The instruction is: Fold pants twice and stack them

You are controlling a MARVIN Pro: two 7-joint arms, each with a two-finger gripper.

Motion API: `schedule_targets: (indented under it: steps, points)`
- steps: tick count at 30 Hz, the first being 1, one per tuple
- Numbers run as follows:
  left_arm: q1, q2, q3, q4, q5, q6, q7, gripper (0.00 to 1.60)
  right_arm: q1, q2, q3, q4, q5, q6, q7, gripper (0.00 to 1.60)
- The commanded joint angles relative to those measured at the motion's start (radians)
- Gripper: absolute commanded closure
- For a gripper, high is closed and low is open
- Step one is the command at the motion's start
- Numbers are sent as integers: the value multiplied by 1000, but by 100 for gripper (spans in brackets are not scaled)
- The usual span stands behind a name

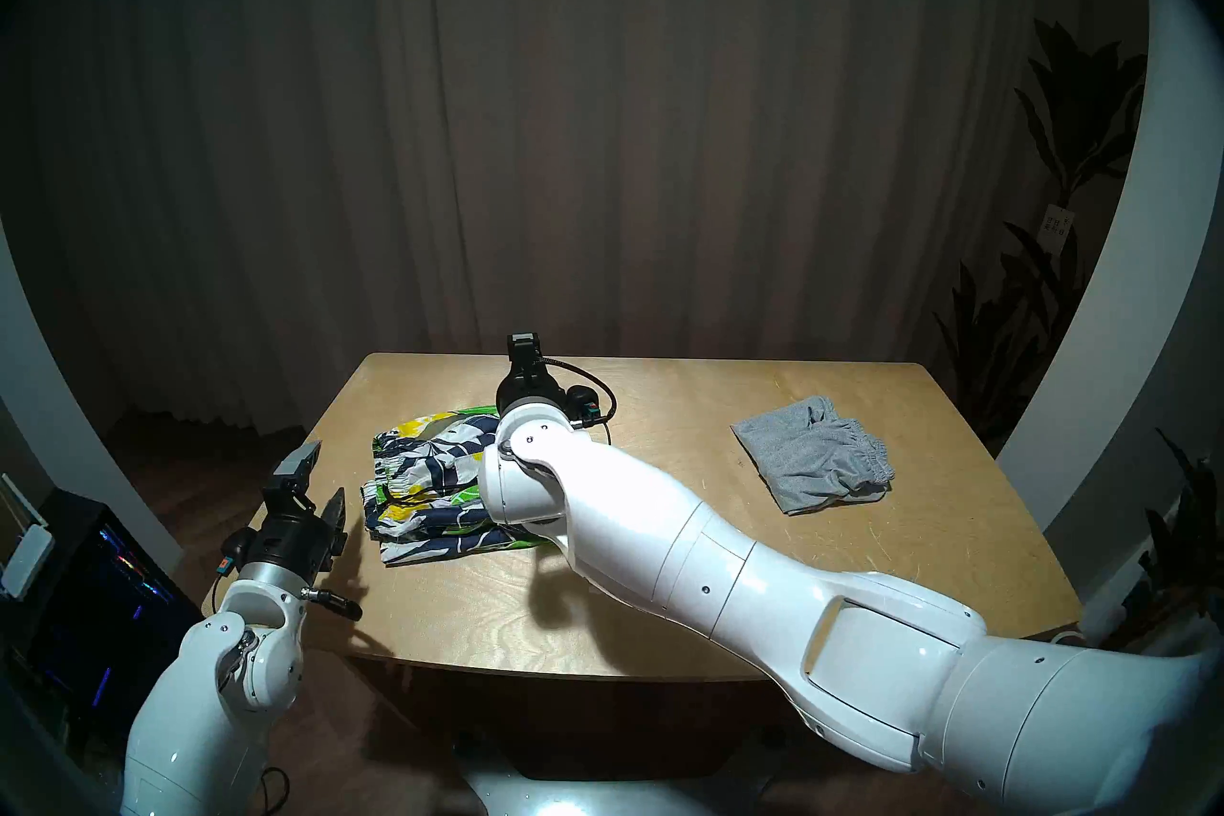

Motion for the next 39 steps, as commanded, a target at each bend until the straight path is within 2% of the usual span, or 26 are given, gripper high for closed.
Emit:
schedule_targets:
  steps: [1,11,13,18,22,32,39]
  points:
    - [14,-7,12,-44,-6,17,-10,0,-53,71,3,-118,10,1,-4,0]
    - [50,-26,60,-103,-7,20,1,0,-127,160,1,-252,42,1,-18,0]
    - [59,-31,71,-118,-6,18,4,0,-140,170,-2,-256,50,2,-20,0]
    - [77,-35,93,-159,9,9,9,0,-183,209,-10,-344,71,1,-28,0]
    - [91,-38,111,-191,28,0,15,0,-209,226,-18,-377,87,2,-32,0]
    - [131,-40,153,-257,95,-58,44,0,-275,298,-41,-513,124,-4,-39,0]
    - [171,-40,160,-279,142,-115,81,0,-304,365,-29,-595,140,-17,-32,0]
